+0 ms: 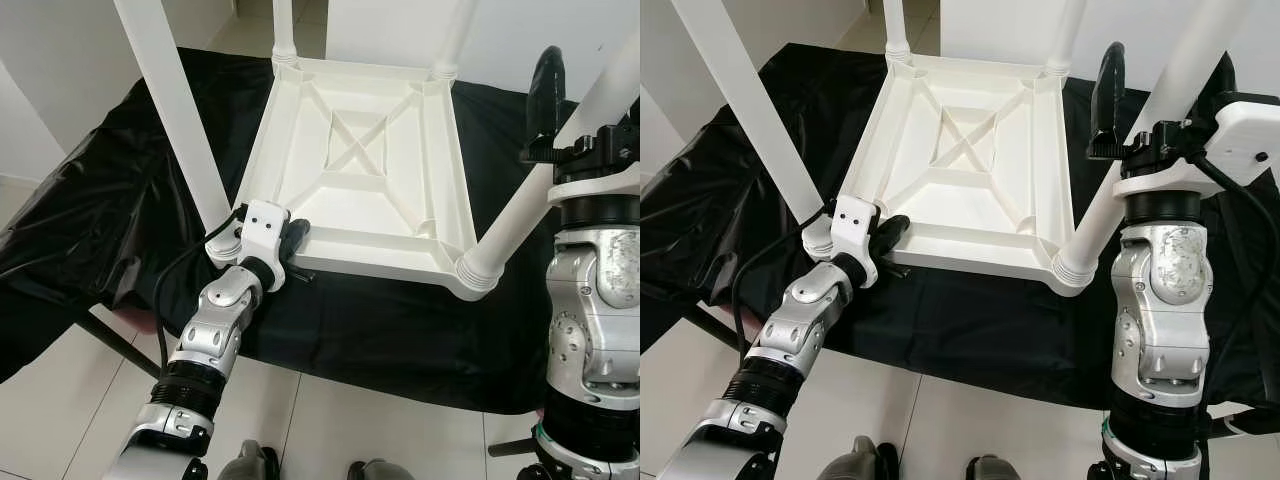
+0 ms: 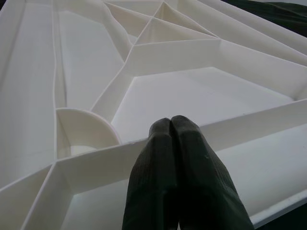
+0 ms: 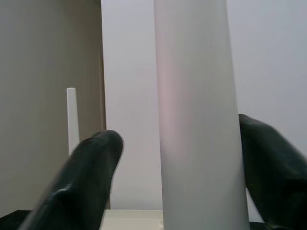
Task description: Building children table
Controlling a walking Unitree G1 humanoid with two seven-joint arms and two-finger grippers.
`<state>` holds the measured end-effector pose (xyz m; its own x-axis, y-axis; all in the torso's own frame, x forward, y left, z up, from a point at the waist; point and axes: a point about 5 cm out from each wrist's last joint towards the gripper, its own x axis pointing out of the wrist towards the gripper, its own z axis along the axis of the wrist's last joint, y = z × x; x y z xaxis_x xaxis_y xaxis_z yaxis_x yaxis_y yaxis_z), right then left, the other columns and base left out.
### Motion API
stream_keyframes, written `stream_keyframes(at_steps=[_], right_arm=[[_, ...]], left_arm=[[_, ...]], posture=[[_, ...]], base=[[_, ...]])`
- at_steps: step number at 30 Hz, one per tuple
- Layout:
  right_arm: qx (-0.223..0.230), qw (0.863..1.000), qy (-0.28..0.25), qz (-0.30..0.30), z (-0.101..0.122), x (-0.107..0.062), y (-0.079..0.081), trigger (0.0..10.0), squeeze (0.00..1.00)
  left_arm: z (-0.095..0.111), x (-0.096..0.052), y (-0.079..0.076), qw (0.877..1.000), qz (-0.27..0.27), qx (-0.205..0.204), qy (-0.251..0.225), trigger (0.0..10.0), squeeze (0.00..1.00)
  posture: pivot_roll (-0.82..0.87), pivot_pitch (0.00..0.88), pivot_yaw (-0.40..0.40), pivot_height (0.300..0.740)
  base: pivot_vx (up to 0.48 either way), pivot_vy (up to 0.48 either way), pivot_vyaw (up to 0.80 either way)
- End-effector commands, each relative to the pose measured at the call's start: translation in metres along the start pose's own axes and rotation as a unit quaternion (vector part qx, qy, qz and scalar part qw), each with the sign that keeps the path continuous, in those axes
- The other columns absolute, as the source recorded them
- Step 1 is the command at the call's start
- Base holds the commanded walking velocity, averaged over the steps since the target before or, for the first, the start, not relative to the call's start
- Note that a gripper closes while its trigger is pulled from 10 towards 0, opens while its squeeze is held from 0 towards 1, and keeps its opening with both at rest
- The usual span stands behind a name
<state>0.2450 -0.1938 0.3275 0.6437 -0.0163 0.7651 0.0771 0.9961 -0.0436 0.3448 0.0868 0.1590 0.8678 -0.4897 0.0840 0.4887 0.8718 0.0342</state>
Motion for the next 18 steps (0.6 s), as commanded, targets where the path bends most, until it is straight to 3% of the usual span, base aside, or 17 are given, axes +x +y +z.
stream_keyframes(at_steps=[1, 4, 9, 14, 18], right_arm=[[0.007, 1.000, -0.004, -0.002, 0.004, -0.001, -0.003, 0.0, 0.00], [0.017, 1.000, 0.002, -0.010, 0.003, -0.002, -0.006, 0.0, 0.00], [0.031, 0.997, 0.022, -0.061, 0.000, -0.006, -0.026, 0.0, 0.00], [0.034, 0.995, 0.030, -0.094, -0.001, -0.011, -0.037, 0.0, 0.00], [0.043, 0.992, 0.035, -0.112, -0.002, -0.015, -0.042, 0.0, 0.00]], left_arm=[[-0.014, -0.005, 0.014, 0.996, 0.085, -0.001, 0.031, 10.0, 0.00], [-0.015, -0.006, 0.017, 0.995, 0.092, 0.001, 0.036, 10.0, 0.00], [-0.016, -0.015, 0.046, 0.989, 0.134, 0.017, 0.052, 10.0, 0.00], [-0.004, -0.020, 0.075, 0.984, 0.165, 0.039, 0.049, 10.0, 0.00], [0.004, -0.019, 0.083, 0.983, 0.174, 0.043, 0.040, 10.0, 0.00]], posture=[[0.04, 0.137, -0.005, 0.740], [0.03, 0.141, -0.003, 0.740], [0.03, 0.148, 0.004, 0.740], [0.04, 0.159, 0.011, 0.740], [0.04, 0.160, 0.014, 0.740]], base=[[0.000, 0.000, 0.00], [0.000, 0.000, 0.00], [0.000, 0.000, 0.00], [0.000, 0.000, 0.00], [0.000, 0.000, 0.00]])
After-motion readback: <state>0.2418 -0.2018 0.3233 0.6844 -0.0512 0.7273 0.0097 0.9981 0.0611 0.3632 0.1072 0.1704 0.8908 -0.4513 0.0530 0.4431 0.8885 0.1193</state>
